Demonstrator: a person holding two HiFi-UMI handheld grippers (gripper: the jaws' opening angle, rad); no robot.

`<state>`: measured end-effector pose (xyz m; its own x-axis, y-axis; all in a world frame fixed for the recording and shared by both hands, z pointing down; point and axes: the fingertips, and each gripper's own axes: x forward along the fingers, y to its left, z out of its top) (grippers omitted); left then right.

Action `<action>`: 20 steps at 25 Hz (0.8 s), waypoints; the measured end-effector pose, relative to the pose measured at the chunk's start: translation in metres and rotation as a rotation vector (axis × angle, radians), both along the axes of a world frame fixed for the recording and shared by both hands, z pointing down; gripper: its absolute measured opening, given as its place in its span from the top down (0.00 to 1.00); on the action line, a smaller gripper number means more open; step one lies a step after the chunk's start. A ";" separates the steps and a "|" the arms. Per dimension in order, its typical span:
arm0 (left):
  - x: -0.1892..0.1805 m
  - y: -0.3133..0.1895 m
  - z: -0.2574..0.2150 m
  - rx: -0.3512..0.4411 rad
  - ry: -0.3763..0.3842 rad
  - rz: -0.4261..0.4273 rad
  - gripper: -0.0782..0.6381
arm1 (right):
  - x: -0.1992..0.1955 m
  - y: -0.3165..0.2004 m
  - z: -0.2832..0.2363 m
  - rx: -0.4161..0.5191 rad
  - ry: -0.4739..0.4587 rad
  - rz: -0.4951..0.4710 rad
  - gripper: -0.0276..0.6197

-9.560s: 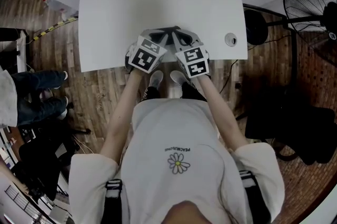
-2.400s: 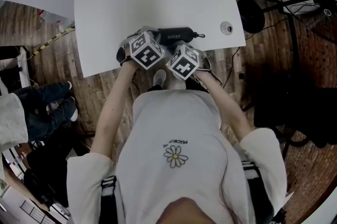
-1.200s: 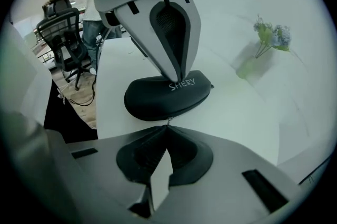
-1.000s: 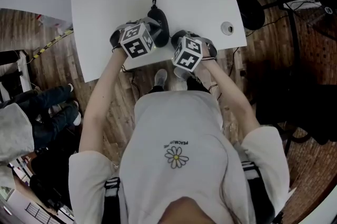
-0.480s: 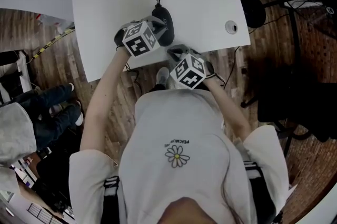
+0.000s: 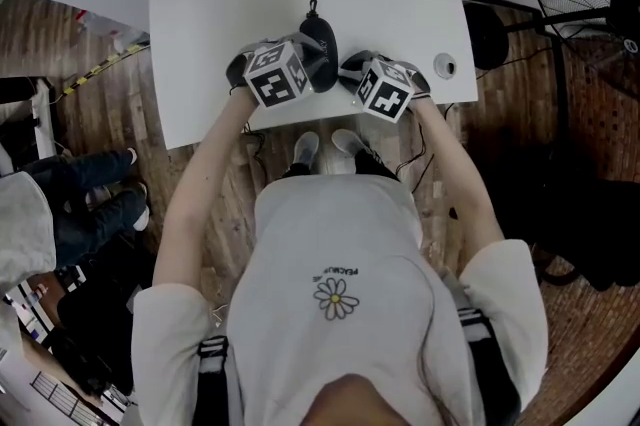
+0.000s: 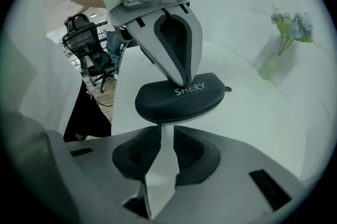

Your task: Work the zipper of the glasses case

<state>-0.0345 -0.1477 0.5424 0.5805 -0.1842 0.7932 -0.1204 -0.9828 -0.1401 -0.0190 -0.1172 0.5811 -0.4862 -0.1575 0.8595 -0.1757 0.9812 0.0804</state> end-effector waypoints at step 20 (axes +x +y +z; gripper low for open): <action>-0.002 0.000 0.001 0.013 -0.010 -0.051 0.87 | -0.010 0.018 0.007 -0.065 -0.010 -0.021 0.93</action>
<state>-0.0363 -0.1481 0.5436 0.5621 -0.2239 0.7962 -0.1690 -0.9734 -0.1544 -0.0292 -0.0996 0.5879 -0.4977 -0.0913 0.8625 -0.1559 0.9877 0.0146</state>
